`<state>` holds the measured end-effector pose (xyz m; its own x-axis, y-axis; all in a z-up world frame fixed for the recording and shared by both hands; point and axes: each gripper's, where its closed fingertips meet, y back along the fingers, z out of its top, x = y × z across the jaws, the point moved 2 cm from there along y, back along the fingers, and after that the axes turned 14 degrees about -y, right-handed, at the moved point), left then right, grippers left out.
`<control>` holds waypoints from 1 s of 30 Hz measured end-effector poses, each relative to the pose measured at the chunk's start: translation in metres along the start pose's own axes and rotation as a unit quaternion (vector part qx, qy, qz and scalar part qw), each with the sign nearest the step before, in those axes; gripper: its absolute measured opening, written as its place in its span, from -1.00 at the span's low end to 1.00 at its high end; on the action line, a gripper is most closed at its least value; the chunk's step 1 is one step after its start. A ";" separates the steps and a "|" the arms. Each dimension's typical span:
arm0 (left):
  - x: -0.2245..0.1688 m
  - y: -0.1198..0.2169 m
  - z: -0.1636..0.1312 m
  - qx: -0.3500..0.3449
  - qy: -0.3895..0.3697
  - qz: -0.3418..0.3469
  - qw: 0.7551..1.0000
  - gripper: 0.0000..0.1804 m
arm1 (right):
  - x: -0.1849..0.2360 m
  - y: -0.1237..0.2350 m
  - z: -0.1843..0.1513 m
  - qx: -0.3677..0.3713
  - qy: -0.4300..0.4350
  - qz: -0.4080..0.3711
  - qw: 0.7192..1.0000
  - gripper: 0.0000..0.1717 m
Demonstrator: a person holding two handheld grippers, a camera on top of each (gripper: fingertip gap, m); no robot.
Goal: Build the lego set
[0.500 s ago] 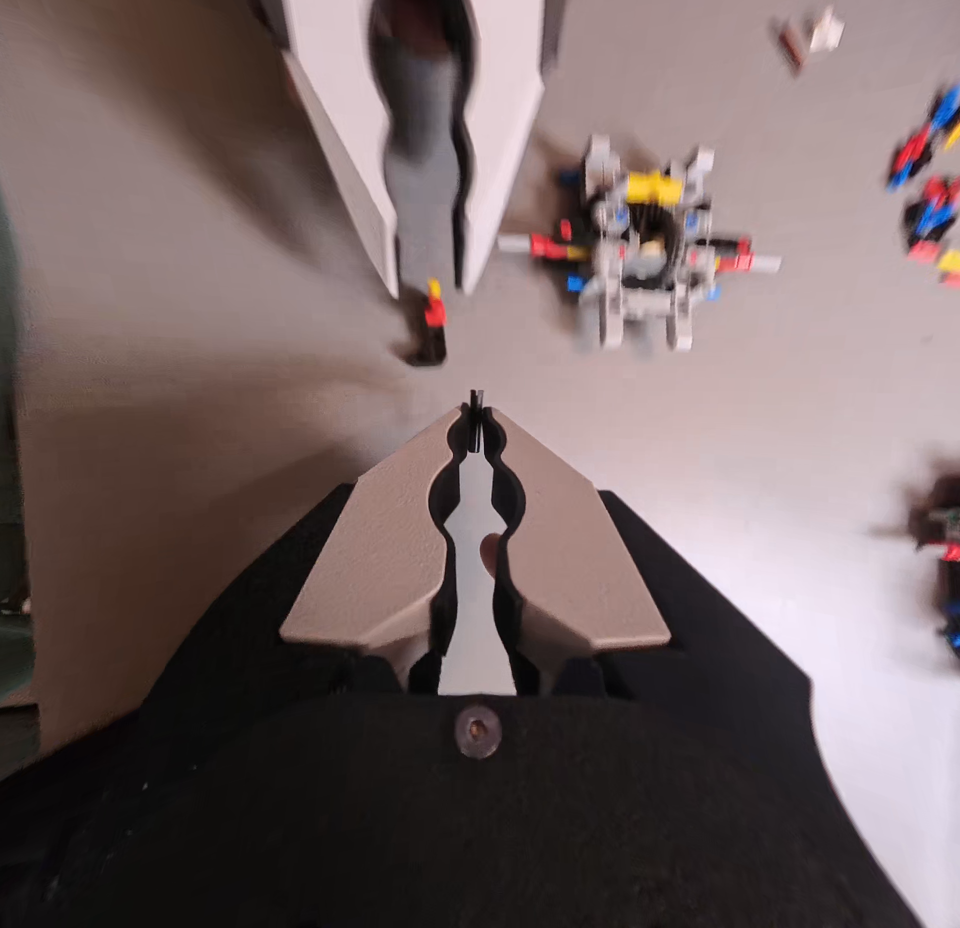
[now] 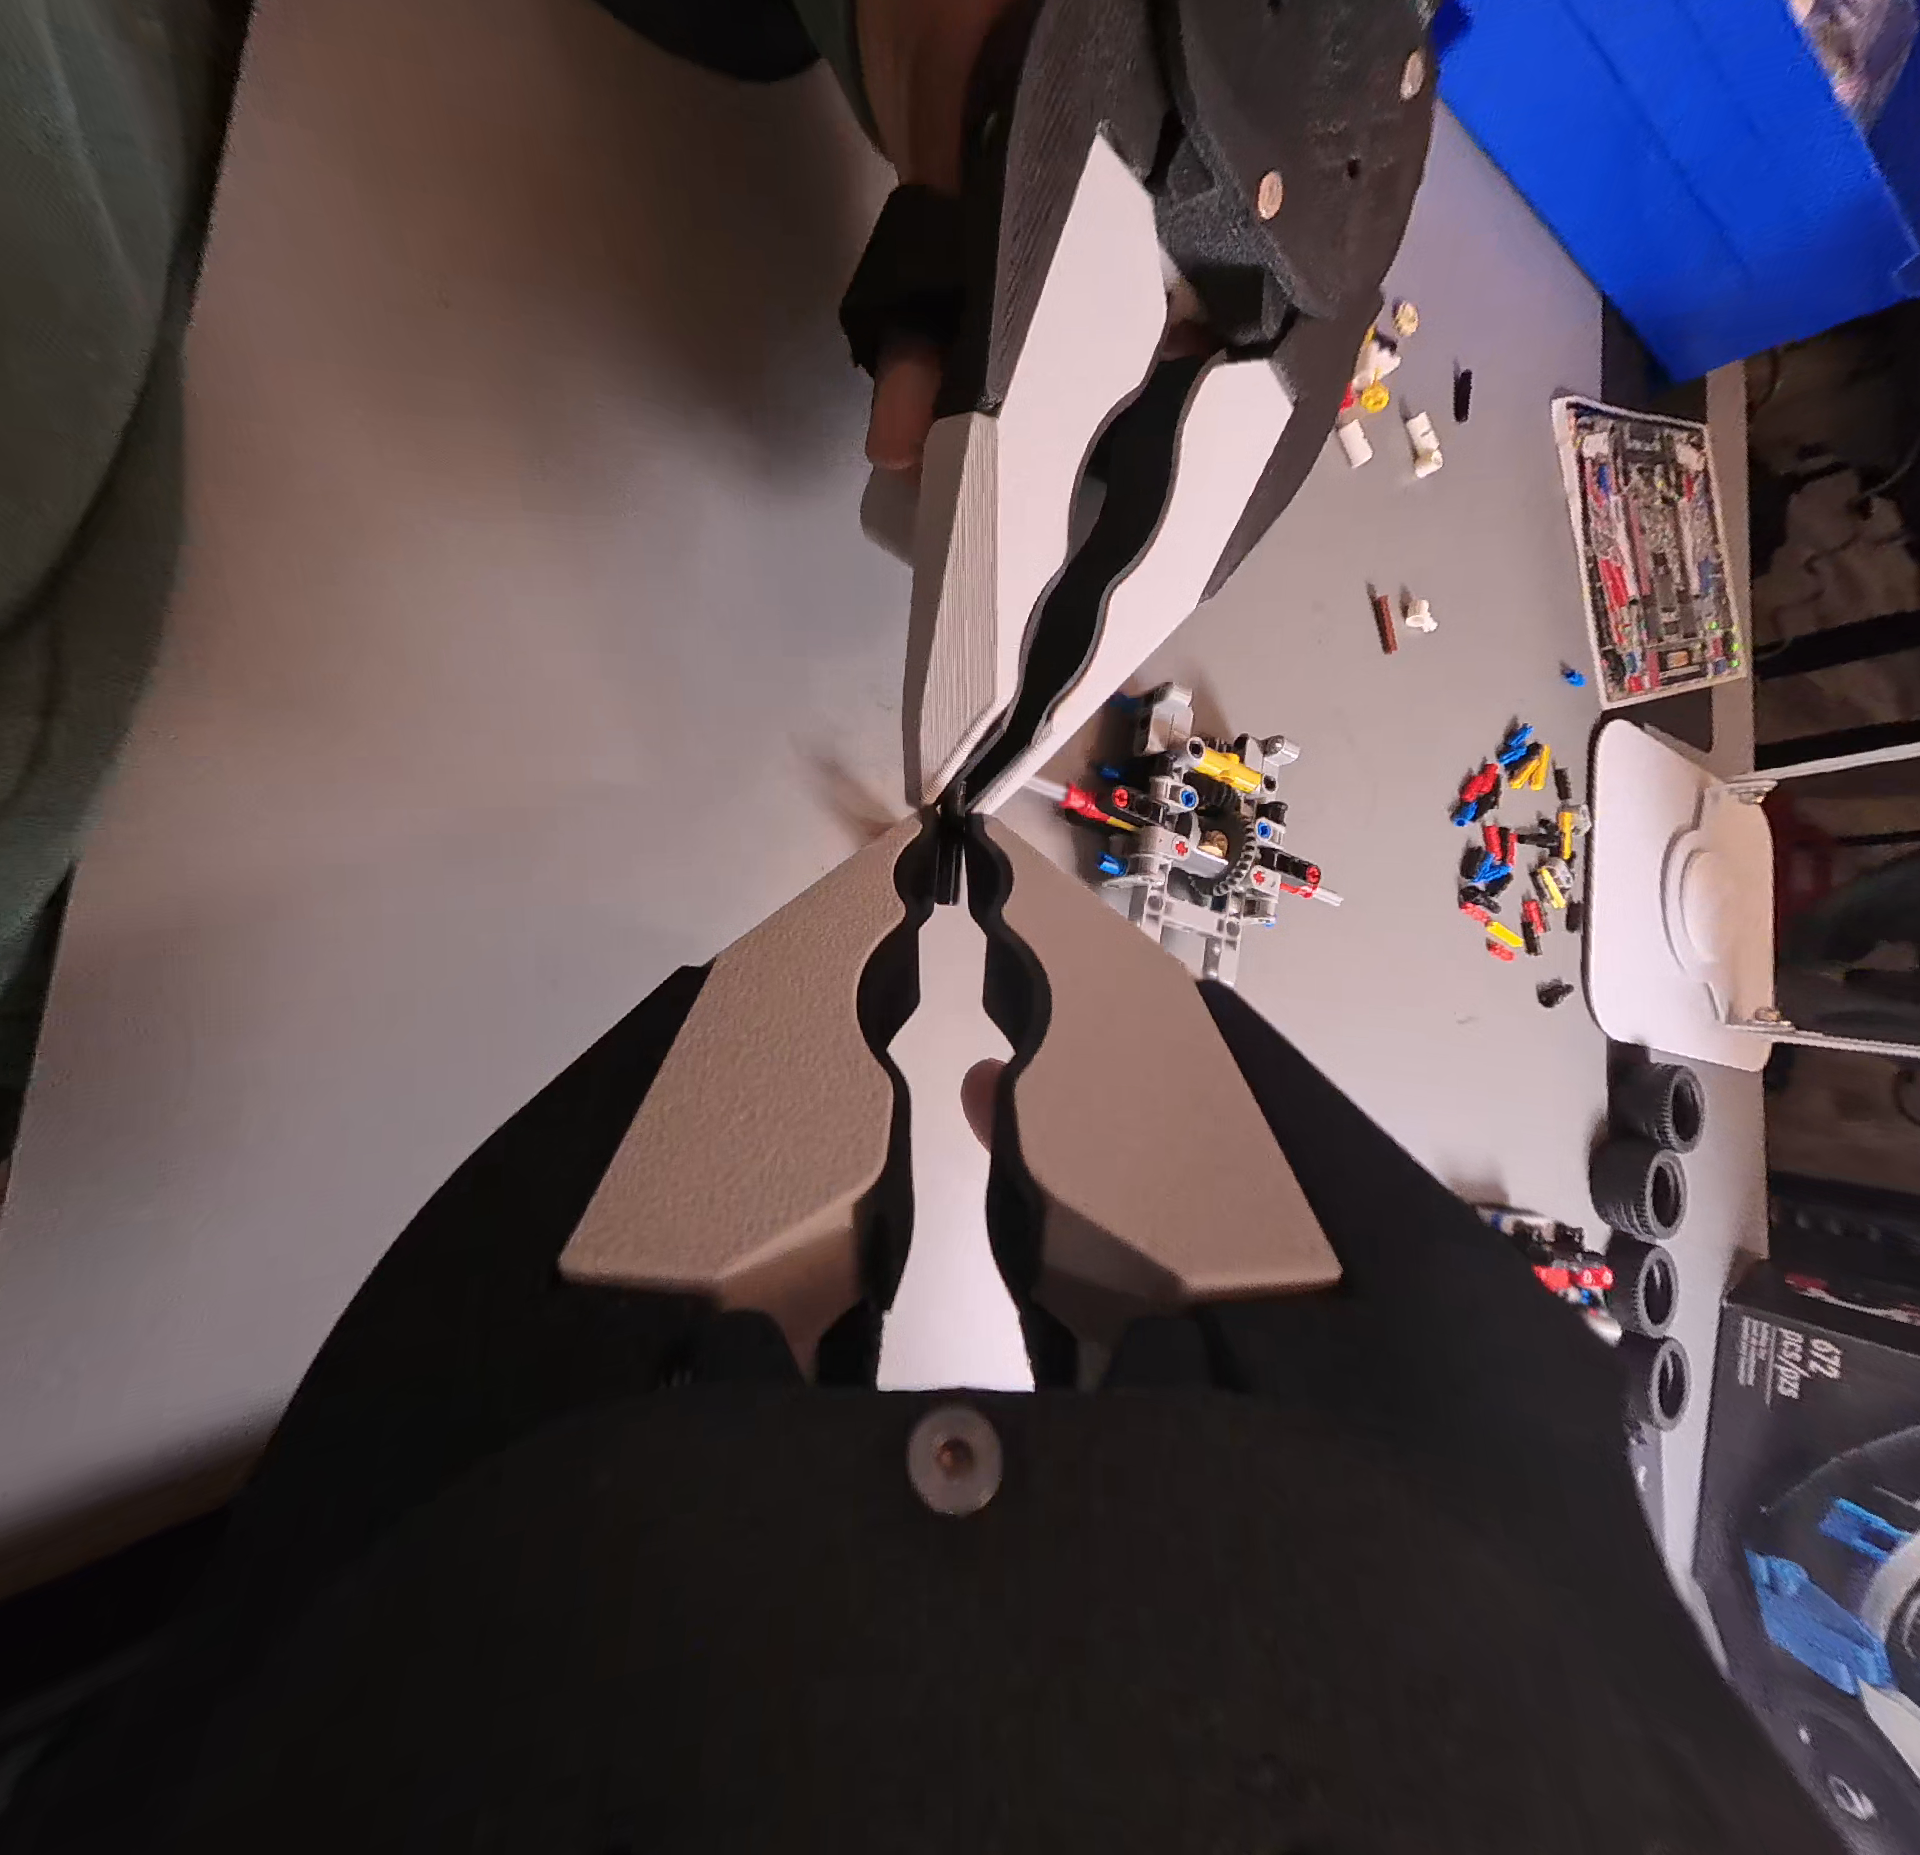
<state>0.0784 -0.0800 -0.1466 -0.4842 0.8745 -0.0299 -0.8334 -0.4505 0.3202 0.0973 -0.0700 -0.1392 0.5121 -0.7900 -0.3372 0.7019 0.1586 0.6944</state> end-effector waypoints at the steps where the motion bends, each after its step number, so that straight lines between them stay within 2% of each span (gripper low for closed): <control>1: -0.002 0.002 0.003 -0.012 0.002 -0.007 1.000 -0.96 | 0.000 0.003 0.003 -0.015 -0.004 0.003 1.000 -0.97; 4: -0.011 0.010 0.017 -0.076 0.007 -0.052 0.996 -0.97 | 0.003 0.018 0.019 -0.100 -0.044 0.034 0.993 -0.96; 7: -0.019 0.022 0.035 -0.153 0.024 -0.095 0.983 -0.97 | 0.002 0.034 0.030 -0.184 -0.084 0.045 0.978 -0.84; 11: -0.023 0.027 0.046 -0.198 0.042 -0.122 0.972 -0.98 | 0.003 0.044 0.038 -0.258 -0.097 0.024 0.961 -0.89; 16: -0.025 0.024 0.045 -0.198 0.046 -0.129 0.971 -0.98 | 0.006 0.047 0.041 -0.267 -0.095 0.022 0.959 -0.97; 30: -0.028 0.028 0.049 -0.213 0.048 -0.139 0.966 -0.98 | 0.005 0.045 0.045 -0.251 -0.077 0.025 0.965 -0.97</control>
<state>0.0819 -0.1077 -0.0902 -0.2319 0.9607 -0.1528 -0.9588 -0.2522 -0.1309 0.1095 -0.0937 -0.0807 0.4984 -0.8467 -0.1862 0.8496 0.4344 0.2990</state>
